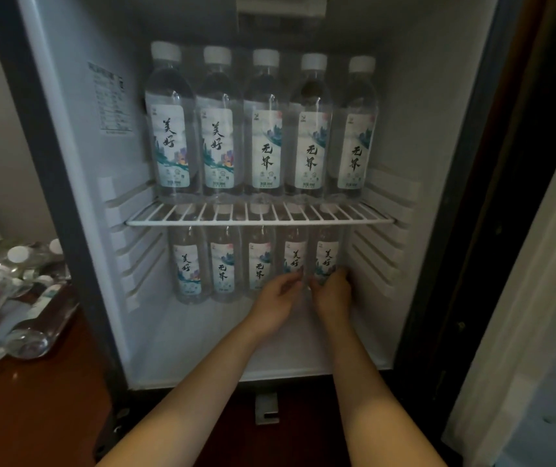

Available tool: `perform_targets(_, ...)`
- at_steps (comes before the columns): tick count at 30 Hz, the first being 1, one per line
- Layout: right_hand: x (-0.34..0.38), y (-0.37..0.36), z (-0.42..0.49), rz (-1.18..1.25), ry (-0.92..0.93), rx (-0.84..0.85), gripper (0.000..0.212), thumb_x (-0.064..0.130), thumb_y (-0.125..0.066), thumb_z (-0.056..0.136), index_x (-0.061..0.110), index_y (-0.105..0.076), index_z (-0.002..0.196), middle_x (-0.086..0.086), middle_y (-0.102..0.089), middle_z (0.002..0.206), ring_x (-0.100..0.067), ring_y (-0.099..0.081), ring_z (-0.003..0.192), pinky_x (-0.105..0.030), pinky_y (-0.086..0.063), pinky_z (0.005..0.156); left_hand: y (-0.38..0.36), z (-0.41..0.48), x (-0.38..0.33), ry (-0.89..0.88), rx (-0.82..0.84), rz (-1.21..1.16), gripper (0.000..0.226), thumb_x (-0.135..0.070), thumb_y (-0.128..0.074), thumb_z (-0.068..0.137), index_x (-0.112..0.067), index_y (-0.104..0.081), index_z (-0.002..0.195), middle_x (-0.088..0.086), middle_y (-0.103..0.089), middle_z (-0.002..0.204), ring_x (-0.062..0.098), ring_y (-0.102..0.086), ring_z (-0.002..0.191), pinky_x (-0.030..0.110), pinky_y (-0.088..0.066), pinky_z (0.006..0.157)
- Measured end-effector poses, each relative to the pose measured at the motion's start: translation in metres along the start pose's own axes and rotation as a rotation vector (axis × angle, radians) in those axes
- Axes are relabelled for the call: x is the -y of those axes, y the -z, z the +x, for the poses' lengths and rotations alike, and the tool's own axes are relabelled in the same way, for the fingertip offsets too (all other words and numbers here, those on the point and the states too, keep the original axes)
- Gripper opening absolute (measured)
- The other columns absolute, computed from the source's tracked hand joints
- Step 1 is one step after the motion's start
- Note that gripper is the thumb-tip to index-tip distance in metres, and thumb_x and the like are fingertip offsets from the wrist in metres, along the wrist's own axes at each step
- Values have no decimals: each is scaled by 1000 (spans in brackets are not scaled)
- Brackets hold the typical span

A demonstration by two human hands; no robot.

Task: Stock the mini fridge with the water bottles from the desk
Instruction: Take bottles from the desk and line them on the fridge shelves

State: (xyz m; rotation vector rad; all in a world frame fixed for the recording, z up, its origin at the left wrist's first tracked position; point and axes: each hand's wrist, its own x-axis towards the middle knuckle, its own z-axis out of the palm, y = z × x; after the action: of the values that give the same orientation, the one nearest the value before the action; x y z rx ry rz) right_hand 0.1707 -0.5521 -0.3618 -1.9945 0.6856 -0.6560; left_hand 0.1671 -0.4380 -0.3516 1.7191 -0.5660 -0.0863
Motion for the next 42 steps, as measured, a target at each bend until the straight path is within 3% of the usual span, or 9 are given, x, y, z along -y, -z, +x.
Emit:
perform_targets(4, 5, 1, 1, -3, -29, 36, 52, 19, -64, 87, -3, -38, 126, -25, -54, 127, -37, -55, 114, -37, -46, 86, 14, -13, -2, 24, -17, 30, 33, -12, -45, 97, -6, -52, 128, -1, -54, 118, 3, -48, 104, -4, -37, 71)
perform_targets(7, 8, 1, -7, -18, -57, 4, 54, 13, -64, 85, -8, -38, 128, -26, -54, 125, -38, -56, 112, -38, -47, 84, 26, -24, -3, 56, -50, 62, 33, -14, -46, 97, -8, -52, 129, 4, -54, 130, 5, -47, 110, 11, -35, 88)
perform_targets(11, 15, -3, -38, 12, 41, -123, 52, 2, -58, 81, -6, -42, 130, -25, -52, 126, -39, -54, 113, -42, -48, 90, 37, -46, -11, 89, -82, 59, 30, -14, -45, 97, -12, -55, 126, 1, -55, 124, 11, -50, 111, 24, -38, 93)
perform_targets(15, 32, -1, -80, 92, 170, -127, 37, 1, -53, 84, -2, -52, 120, -21, -59, 116, -35, -57, 107, -34, -47, 84, 54, -75, -19, 85, -112, 55, 27, -14, -45, 97, -12, -58, 120, -2, -58, 112, 8, -52, 100, 17, -41, 82)
perform_targets(20, 54, -10, -140, 64, 359, 93, 14, 12, -49, 93, 5, -61, 95, -6, -62, 82, -22, -62, 79, -24, -34, 58, 88, -121, -18, 156, -111, 51, 25, -19, -43, 98, -15, -59, 116, -3, -63, 101, 3, -58, 88, 11, -45, 69)
perform_targets(24, 68, -32, -176, 103, 401, 226, 15, 14, -52, 90, 3, -62, 91, -12, -66, 85, -27, -62, 81, -25, -35, 61, 123, -159, -11, 241, -171, 52, 23, -20, -40, 99, -16, -60, 111, -3, -65, 96, 10, -61, 89, 27, -45, 85)
perform_targets(34, 98, -95, -251, 77, 583, 596, 10, 19, -57, 83, 16, -66, 81, 1, -61, 72, -20, -60, 76, -29, -42, 67, 229, -223, 18, 330, -473, 97, 18, -16, -43, 98, -21, -61, 99, 0, -63, 93, 8, -58, 81, 20, -42, 68)
perform_targets(37, 106, -119, -267, 28, 629, 690, 14, 21, -55, 87, 19, -68, 89, -1, -67, 81, -19, -63, 80, -25, -40, 64, 262, -238, 27, 334, -628, 222, 20, -10, -47, 95, -12, -63, 107, 0, -61, 98, 10, -55, 88, 20, -42, 71)
perform_targets(42, 119, -161, -289, -183, 744, 879, 29, 22, -46, 94, 17, -64, 117, -3, -67, 110, -20, -62, 101, -24, -44, 71, 328, -266, 52, 395, -810, 573, 25, -6, -51, 91, -17, -61, 111, 7, -54, 123, 21, -51, 117, 32, -40, 98)
